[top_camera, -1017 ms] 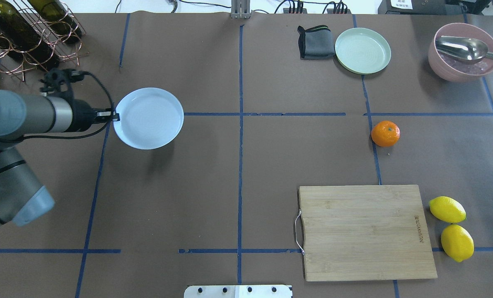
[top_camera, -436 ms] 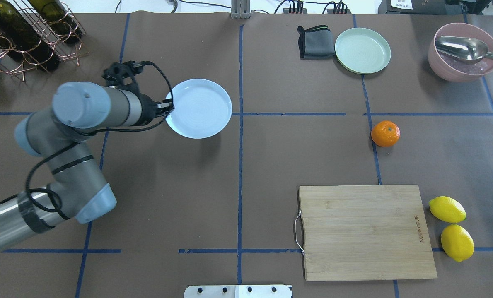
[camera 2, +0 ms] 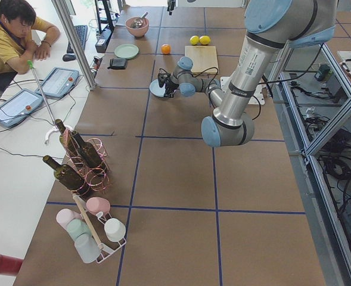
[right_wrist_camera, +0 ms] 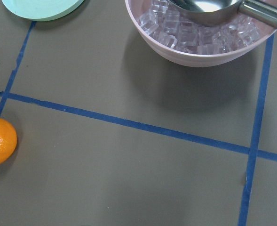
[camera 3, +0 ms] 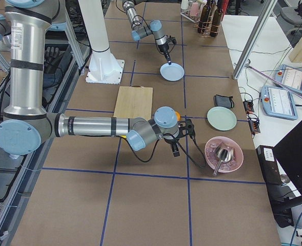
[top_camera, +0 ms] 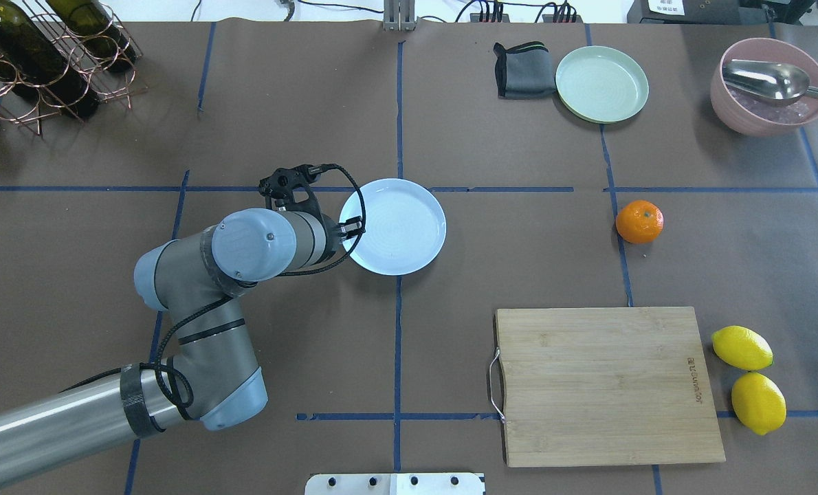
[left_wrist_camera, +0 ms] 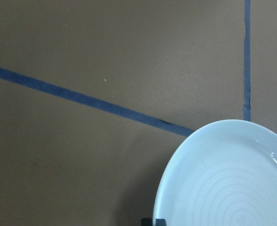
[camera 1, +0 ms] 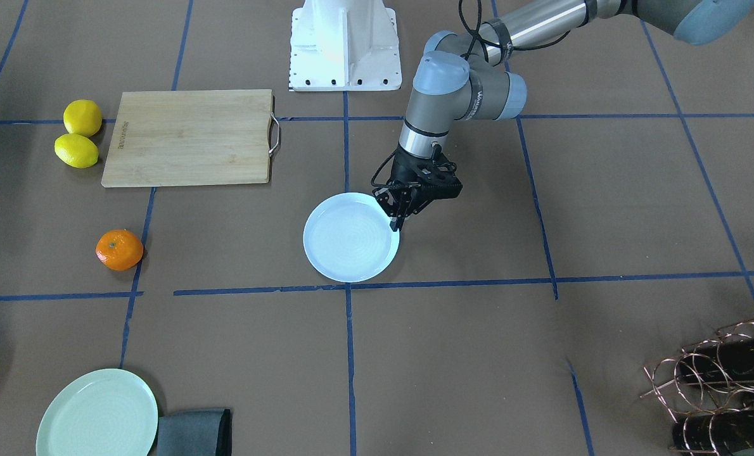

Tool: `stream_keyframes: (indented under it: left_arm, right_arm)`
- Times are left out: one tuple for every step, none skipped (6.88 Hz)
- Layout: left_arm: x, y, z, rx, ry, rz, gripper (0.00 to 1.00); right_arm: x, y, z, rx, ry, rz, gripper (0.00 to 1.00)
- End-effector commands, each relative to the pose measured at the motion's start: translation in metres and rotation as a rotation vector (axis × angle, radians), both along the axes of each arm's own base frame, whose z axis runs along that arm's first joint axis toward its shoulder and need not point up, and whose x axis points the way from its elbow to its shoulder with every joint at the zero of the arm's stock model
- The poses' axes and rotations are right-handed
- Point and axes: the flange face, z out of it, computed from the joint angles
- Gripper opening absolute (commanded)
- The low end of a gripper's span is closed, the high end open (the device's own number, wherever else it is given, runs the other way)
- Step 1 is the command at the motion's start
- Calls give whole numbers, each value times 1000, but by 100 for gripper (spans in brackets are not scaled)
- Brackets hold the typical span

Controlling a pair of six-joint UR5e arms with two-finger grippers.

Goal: Pick orange to plate
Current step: 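Push the light blue plate with the left gripper toward the table center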

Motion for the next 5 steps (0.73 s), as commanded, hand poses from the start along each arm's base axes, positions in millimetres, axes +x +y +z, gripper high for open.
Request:
stream_keyframes:
  left_arm:
    - [5,8,1,9,-5,20,49]
    - [3,9,1,18,-11,32,99]
    - [-8,11,-10,96,-47,107,100]
    - [-47,3,-14,125,-90,176,100]
    - [-105,-8,-15,165,-143,250,100]
  right_arm:
    - [3,2,5,10,34,13,100]
    - [3,2,6,18,46,14,100]
    - [-3,1,-9,48,44,6,100]
    - [-8,2,-18,65,41,-3,100]
    - [-18,-1,-32,86,35,-17,100]
